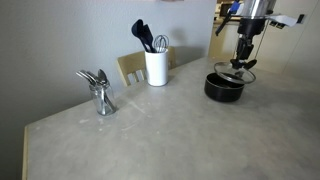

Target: Pick up the lid and put it on the pot

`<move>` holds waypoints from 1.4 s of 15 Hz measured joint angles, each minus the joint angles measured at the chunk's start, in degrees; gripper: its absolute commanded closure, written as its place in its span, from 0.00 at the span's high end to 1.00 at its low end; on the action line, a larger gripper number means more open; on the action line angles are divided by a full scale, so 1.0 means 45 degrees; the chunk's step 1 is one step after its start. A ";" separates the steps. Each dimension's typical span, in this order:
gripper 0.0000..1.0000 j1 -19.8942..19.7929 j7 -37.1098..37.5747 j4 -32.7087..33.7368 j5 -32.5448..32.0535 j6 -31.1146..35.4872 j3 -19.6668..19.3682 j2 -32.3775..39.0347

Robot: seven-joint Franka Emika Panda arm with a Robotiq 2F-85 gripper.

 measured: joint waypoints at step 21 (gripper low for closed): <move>0.15 0.0123 -0.0042 0.2274 -0.0992 -0.1253 0.0140 0.2094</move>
